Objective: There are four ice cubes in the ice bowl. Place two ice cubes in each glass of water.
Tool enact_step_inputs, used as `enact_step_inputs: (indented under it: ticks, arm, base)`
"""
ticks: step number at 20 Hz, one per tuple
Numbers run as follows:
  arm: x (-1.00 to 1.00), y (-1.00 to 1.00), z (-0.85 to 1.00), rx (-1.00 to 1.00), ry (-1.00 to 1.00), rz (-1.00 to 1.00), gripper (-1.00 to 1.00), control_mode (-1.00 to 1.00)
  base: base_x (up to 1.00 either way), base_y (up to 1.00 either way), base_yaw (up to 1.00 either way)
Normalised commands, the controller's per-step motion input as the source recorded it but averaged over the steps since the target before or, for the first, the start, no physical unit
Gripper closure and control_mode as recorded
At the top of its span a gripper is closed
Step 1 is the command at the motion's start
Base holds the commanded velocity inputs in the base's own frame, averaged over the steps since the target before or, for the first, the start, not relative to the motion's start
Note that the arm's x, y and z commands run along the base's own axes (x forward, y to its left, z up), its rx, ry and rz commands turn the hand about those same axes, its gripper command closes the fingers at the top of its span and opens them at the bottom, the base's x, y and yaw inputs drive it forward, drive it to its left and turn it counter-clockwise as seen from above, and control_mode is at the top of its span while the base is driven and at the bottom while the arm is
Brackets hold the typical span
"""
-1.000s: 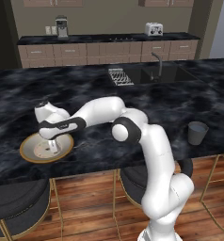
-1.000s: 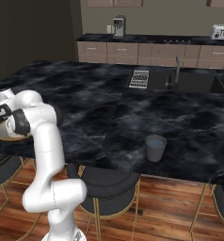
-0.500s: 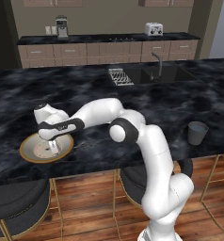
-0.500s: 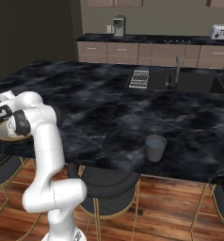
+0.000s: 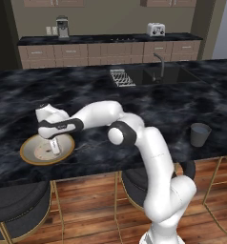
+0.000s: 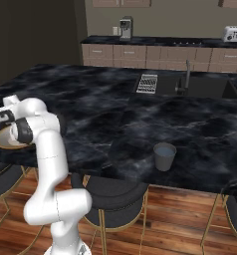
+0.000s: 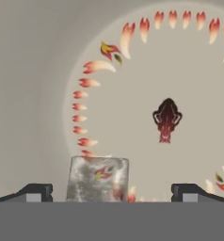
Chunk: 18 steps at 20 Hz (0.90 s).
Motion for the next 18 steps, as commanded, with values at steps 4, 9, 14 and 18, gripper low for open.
enact_step_inputs:
  ticks: [4, 9, 14, 18]
  arm:
    - [0.00, 0.16, -0.09, 0.00, 0.07, 0.00, -1.00, -1.00]
    - [0.00, 0.15, -0.06, -0.01, 0.02, 0.00, -1.00, -1.00]
    - [0.06, 0.00, -0.05, -0.03, 0.00, 0.00, 1.00, -1.00]
    - [0.14, 0.00, -0.09, -0.05, 0.00, 0.01, 1.00, -1.00]
  base:
    - [0.00, 0.00, 0.00]
    - [0.00, 0.00, 0.00]
    - [0.00, 0.00, 0.00]
    - [0.00, 0.00, 0.00]
